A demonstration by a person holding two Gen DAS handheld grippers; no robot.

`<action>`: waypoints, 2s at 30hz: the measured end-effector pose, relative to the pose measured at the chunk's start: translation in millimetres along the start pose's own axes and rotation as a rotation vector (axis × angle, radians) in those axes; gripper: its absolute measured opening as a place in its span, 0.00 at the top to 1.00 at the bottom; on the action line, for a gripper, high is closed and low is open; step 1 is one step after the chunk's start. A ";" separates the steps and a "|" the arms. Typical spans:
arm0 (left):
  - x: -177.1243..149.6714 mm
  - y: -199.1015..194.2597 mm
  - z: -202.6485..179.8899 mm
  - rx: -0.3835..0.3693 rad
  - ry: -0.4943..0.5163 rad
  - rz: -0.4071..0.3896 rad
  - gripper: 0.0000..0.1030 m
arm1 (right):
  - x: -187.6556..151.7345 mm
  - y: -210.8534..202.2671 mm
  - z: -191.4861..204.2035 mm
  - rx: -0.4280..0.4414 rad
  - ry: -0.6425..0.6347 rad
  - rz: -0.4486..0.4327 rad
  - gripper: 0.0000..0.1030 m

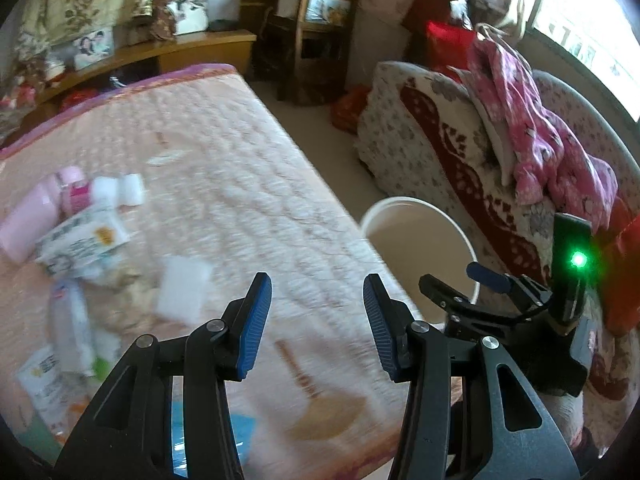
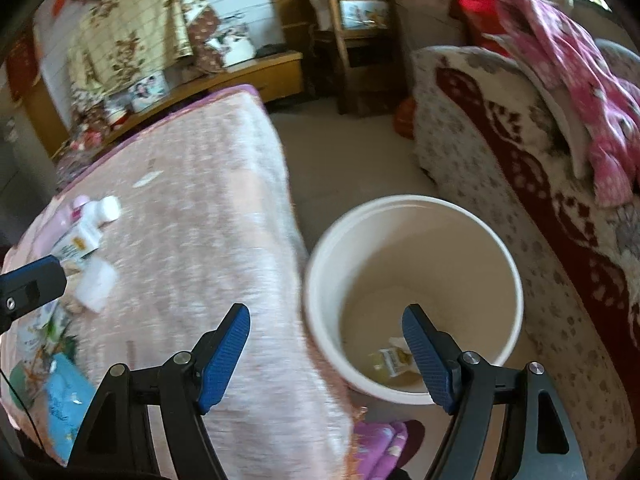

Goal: Collect trash
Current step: 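Move both open tools back over the trash on the bed, then grasp the beige crumpled paper with the left tool while the right tool grasps the white foam block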

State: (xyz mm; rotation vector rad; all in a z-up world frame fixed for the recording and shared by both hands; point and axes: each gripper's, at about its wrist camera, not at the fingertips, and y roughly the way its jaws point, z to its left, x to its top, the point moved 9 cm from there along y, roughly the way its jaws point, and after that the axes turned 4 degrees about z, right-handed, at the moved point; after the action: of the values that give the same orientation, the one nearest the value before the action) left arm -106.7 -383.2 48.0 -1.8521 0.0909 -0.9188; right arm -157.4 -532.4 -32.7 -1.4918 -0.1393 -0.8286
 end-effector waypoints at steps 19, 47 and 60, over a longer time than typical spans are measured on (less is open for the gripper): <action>-47.5 -25.4 147.0 0.099 -0.141 -0.007 0.55 | -3.4 24.5 132.9 0.131 -0.166 0.056 0.24; -59.1 -48.5 179.9 0.131 -0.161 -0.045 0.55 | 20.8 69.2 204.6 0.238 -0.107 0.148 0.30; -59.9 -43.3 174.8 0.107 -0.158 -0.034 0.55 | 19.8 95.6 227.1 0.364 -0.028 0.242 0.59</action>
State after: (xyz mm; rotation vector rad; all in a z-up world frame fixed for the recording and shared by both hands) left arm -54.0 -203.5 17.7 -1.8237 -0.0860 -0.7826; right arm 1.5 -346.9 -71.1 -1.1497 -0.1198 -0.5527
